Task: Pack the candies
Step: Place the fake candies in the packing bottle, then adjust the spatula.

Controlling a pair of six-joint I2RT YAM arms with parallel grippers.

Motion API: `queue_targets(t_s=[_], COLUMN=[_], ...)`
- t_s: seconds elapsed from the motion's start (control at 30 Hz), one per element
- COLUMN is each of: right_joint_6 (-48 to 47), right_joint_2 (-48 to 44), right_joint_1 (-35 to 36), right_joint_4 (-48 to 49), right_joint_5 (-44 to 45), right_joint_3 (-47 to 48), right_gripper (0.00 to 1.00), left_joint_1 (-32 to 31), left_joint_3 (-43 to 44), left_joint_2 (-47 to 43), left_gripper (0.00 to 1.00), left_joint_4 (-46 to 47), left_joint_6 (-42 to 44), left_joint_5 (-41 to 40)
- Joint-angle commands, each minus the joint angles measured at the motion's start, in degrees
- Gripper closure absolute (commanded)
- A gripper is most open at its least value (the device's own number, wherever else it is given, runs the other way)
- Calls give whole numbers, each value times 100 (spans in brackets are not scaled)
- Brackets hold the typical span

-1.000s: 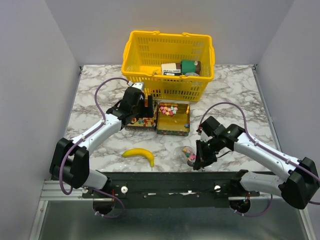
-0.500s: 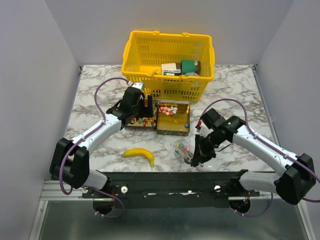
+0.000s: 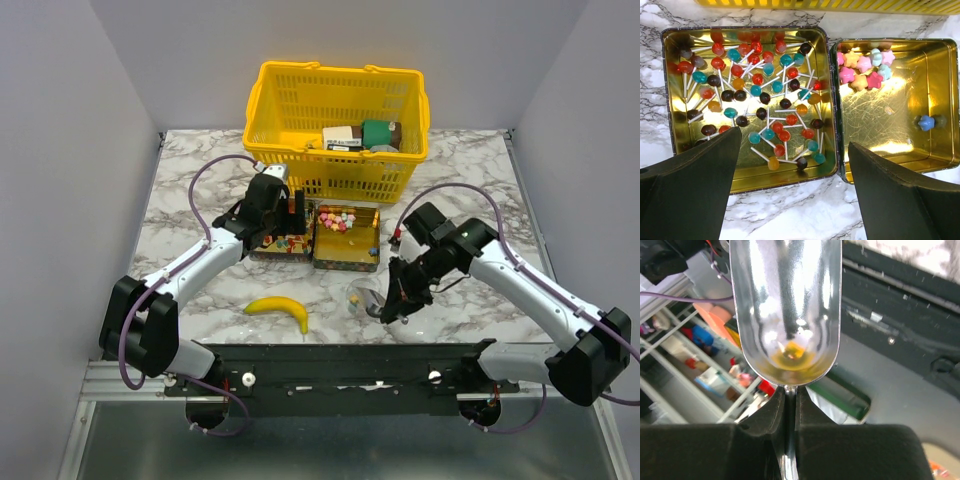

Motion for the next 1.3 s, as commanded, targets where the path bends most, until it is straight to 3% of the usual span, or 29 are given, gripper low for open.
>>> queue_targets(t_s=[0.0, 0.13, 0.3, 0.47, 0.77, 1.1, 1.27], right_joint_6=[-412, -579, -1053, -1816, -2512, -2504, -2434], right_joint_2=[23, 23, 304, 690, 1078, 823, 849], right_joint_1=[-35, -26, 149, 343, 764, 826, 826], right_joint_4=[-202, 62, 273, 300, 45, 80, 221], right_joint_5=[444, 874, 1542, 1876, 2167, 2825, 2984], right_joint_3=[413, 474, 816, 1484, 2276, 2478, 2539], right_gripper=[99, 99, 99, 99, 99, 99, 99], left_joint_1=[20, 20, 19, -138, -517, -657, -701], left_joint_3=[-6, -234, -297, -138, 64, 336, 424], left_joint_2=[-200, -419, -429, -165, 72, 459, 582], left_gripper=[1, 1, 1, 3, 8, 23, 26], left_joint_4=[334, 1038, 1670, 1708, 978, 249, 134], left_joint_6=[203, 283, -155, -166, 415, 783, 802], left_joint_5=[956, 2688, 3651, 4293, 4119, 3837, 3705])
